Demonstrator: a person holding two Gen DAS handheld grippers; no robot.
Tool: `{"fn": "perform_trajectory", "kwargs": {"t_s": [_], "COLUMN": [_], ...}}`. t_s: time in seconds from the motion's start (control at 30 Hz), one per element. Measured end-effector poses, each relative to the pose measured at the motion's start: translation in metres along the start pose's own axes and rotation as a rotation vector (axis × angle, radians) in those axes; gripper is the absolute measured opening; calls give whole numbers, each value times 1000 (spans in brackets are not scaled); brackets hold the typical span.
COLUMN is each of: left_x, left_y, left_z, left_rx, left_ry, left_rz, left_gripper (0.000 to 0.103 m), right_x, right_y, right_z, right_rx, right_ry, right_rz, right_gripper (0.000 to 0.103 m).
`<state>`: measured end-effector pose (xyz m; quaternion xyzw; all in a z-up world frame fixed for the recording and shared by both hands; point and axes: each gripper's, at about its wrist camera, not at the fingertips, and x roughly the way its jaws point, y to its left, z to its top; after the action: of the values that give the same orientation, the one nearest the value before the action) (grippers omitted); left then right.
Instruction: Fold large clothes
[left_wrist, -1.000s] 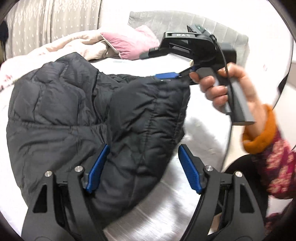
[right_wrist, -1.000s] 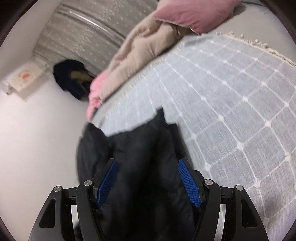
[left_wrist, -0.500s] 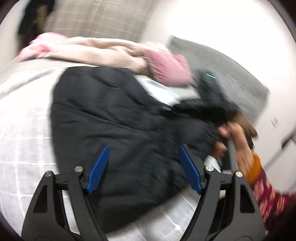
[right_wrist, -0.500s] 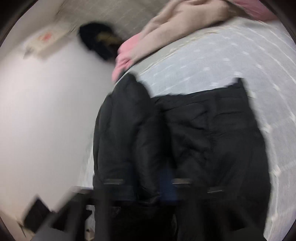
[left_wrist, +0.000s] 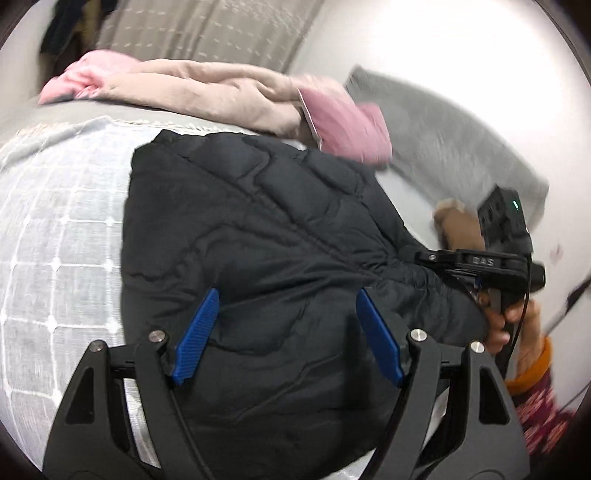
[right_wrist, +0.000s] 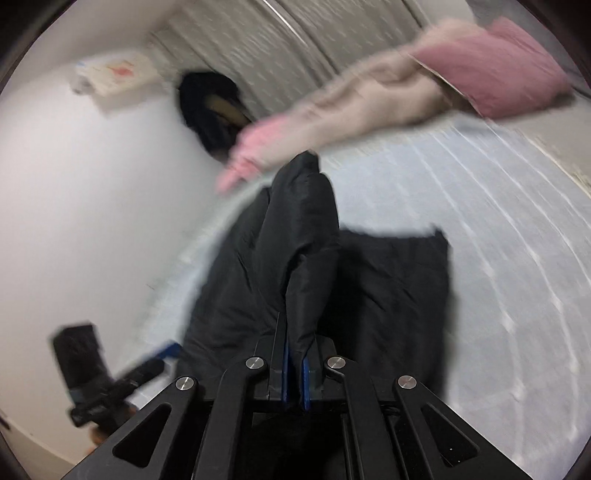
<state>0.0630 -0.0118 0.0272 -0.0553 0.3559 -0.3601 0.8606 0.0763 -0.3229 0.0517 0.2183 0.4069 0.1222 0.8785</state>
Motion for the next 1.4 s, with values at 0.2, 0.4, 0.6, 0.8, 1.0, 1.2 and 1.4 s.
{"fn": "perform_trajectory", "kwargs": {"t_s": [0.2,0.4,0.6,0.8,1.0,1.2,1.4], "left_x": [23,24,28,26,13,45,69], "left_y": [-20,-20,-31,-33,-1,88,132], "left_z": [-1,-2,-6,0,14,18,1], "left_rx": [129,150,183,166,39,-408,-714], "left_ry": [42,55,66,29,6,180,185], "left_rz": [76,77,87,122,235,64,-214], "left_gripper": [77,77,77,79,91,96,73], "right_x": [-14,-14,25,13,52,61,118], "right_y": [-21,-60,-28,18,-41,-98,-122], "right_z": [6,22,36,62,48,28,26], "right_rx": [44,273,212,-20,48,363,539], "right_ry": [-18,-37,40,-112,29,138,198], "right_rz": [-47,29,75,59,-235,41,357], "right_gripper": [44,88,75,15,49,85,64]}}
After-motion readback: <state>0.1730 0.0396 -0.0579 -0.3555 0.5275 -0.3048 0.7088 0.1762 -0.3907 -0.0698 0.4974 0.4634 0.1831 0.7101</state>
